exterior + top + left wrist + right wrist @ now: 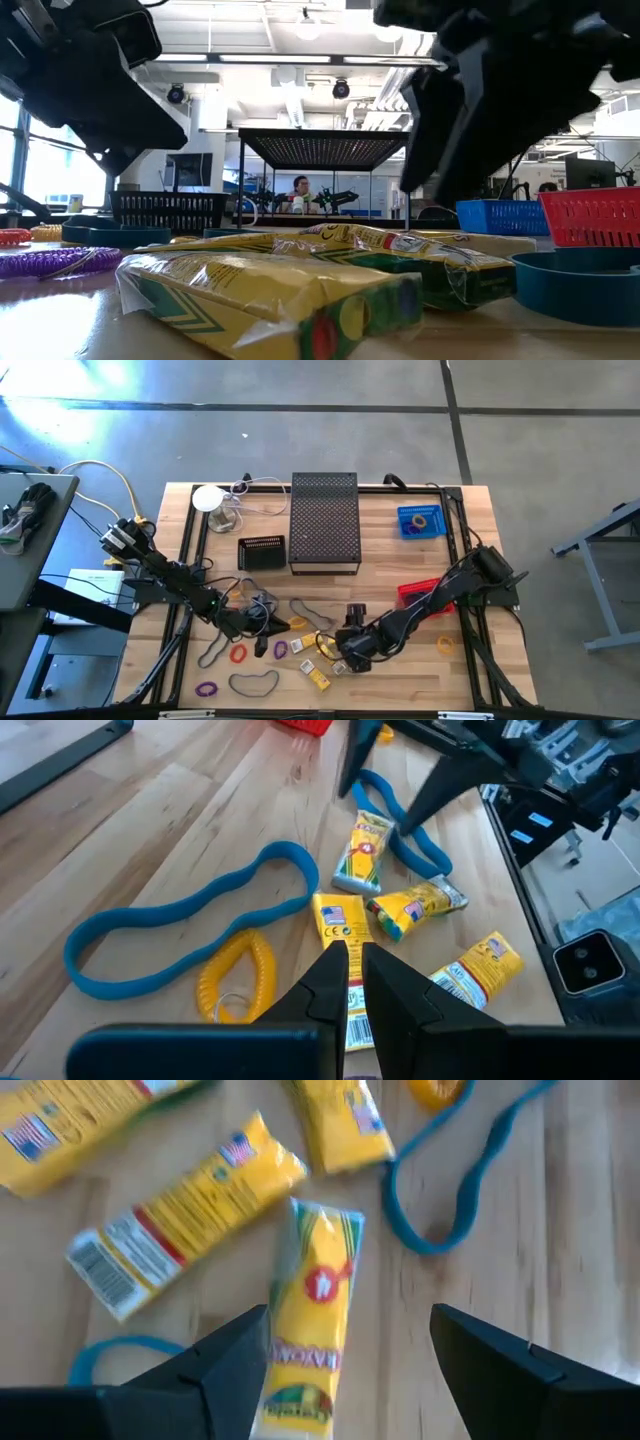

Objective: Pick & Place Office Desk Supplies
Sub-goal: Put the yellow crayon box into the black bin

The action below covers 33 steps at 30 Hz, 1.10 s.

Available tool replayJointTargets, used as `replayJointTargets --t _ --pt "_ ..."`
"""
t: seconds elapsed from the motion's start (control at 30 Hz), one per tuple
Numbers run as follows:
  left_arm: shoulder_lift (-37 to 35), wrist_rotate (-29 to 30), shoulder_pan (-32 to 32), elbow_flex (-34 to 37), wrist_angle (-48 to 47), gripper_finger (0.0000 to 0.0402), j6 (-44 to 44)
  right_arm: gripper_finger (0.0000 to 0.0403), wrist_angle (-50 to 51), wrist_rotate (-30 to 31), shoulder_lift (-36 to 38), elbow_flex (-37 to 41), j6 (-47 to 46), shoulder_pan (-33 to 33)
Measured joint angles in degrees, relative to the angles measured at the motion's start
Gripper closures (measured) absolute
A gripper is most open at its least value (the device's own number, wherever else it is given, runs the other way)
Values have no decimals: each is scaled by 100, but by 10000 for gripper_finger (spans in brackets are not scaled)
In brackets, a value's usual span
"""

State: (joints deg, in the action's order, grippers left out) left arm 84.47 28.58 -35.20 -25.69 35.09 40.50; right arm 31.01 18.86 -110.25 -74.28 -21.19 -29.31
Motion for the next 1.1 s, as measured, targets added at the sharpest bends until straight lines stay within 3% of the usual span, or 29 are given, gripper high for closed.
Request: replayJointTargets --t 0.13,0.27,0.5,0.7,1.1 --pt "0 2 2 0 11 371 -60 139 16 -444 -106 5 -415 131" --pt "0 3 -21 -1 20 371 -60 141 -158 -504 -263 84 -704 181" --pt "7 4 -111 -2 65 371 -160 155 -387 -921 -515 109 -687 182" --pt "9 15 -109 -2 100 371 -193 170 -331 -920 -514 111 -615 211" --pt "9 20 -181 -2 118 371 -141 245 -467 -949 -521 120 -294 239"
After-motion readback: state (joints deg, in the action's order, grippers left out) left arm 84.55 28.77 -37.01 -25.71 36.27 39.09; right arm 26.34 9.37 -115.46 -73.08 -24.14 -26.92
